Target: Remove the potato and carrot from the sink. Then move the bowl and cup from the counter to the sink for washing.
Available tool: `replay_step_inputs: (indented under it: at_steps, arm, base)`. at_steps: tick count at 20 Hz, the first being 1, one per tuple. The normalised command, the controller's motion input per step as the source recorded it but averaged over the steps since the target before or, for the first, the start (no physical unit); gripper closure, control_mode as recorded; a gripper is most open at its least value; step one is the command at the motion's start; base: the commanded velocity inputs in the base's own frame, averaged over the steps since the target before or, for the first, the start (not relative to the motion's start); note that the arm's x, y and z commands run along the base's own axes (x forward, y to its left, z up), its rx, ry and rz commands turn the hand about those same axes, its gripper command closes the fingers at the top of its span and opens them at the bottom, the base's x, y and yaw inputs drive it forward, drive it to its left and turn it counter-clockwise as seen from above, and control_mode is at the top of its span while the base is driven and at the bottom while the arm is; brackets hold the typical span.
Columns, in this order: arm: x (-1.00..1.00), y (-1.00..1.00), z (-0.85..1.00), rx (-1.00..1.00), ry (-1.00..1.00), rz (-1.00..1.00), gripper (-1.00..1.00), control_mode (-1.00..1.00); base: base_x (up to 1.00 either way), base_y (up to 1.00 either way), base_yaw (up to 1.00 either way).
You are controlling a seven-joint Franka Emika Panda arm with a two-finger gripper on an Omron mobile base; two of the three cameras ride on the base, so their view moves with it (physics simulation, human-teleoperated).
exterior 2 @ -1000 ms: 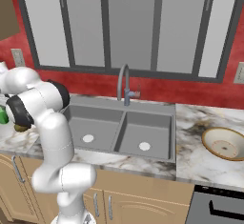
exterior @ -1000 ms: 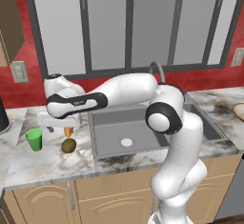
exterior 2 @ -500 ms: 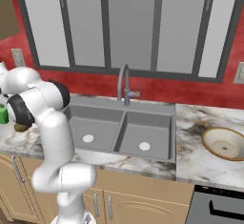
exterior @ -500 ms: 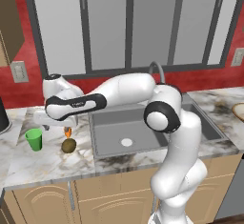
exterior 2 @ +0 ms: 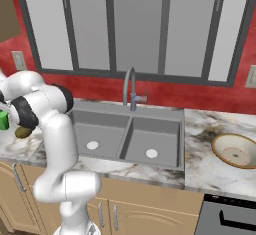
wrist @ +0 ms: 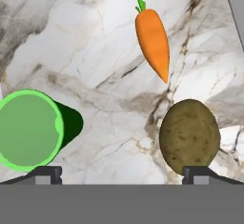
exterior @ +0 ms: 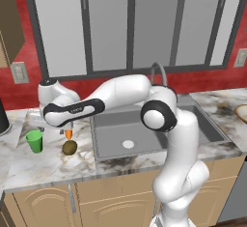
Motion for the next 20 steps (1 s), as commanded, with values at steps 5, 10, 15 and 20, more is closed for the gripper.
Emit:
replay_step_inputs:
  at_steps: [5,10,15,20]
  arm:
    - [0.26,0.25,-0.08,0.0,0.0,-0.01,-1.0,-1.0]
    - [0.23,0.24,-0.12,0.0,0.0,-0.01,-1.0,-1.0]
    - [0.17,0.25,-0.16,0.0,0.0,0.0,-1.0,-1.0]
    - [0.14,0.21,-0.17,0.0,0.03,0.0,-1.0,-1.0]
  base:
    - [0.0,0.0,0.0]
    - [0.0,0.0,0.0]
    - [0.0,0.0,0.0]
    - [0.0,0.0,0.0]
